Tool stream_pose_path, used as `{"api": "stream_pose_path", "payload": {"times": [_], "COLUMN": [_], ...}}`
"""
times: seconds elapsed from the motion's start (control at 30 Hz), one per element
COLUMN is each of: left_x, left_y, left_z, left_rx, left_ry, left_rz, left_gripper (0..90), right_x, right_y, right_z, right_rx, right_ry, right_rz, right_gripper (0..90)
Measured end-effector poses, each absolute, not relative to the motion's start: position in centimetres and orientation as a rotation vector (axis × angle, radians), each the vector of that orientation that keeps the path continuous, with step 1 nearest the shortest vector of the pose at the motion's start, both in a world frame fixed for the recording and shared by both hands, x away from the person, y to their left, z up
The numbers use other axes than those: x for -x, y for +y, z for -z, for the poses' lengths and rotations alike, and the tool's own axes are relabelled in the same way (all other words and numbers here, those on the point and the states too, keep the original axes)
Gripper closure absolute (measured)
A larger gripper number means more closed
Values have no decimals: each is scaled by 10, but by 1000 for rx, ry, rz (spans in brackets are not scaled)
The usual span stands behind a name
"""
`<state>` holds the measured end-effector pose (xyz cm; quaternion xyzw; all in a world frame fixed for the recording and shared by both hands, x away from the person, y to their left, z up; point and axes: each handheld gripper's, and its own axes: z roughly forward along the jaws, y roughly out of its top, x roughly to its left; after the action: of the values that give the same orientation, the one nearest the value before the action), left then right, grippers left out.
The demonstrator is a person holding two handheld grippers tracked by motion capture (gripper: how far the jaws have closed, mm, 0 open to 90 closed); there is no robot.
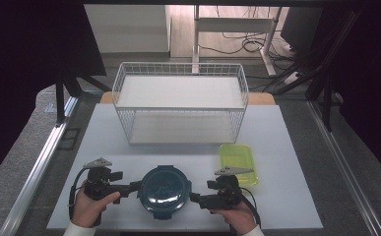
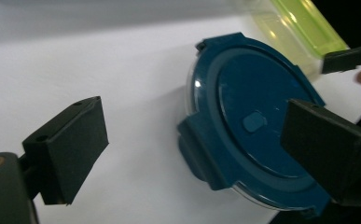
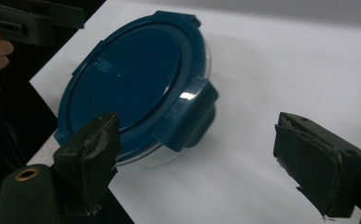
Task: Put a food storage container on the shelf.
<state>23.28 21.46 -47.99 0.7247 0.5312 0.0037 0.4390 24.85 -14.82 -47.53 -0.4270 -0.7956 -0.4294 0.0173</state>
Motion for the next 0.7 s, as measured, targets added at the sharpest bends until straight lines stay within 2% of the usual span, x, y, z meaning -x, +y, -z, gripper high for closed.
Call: {"api": "stream_pose_path", "payload": {"times": [0.27,0.7], "left_x": [-238,-241], "left_y": [212,196], "left_z": [492,515], "left_rx": [-1762,-1729], "left_ry": [1339,1333], "left_rz": [106,292], "left_gripper": [14,26], "right_x": [-252,-261], "right_y": [-134,-119], "right_z": [486,503], "right_rx": [1349,1391], "right_ry": [-2372,-2265], "right_rz": [1307,1263], "right_gripper": [112,97]}}
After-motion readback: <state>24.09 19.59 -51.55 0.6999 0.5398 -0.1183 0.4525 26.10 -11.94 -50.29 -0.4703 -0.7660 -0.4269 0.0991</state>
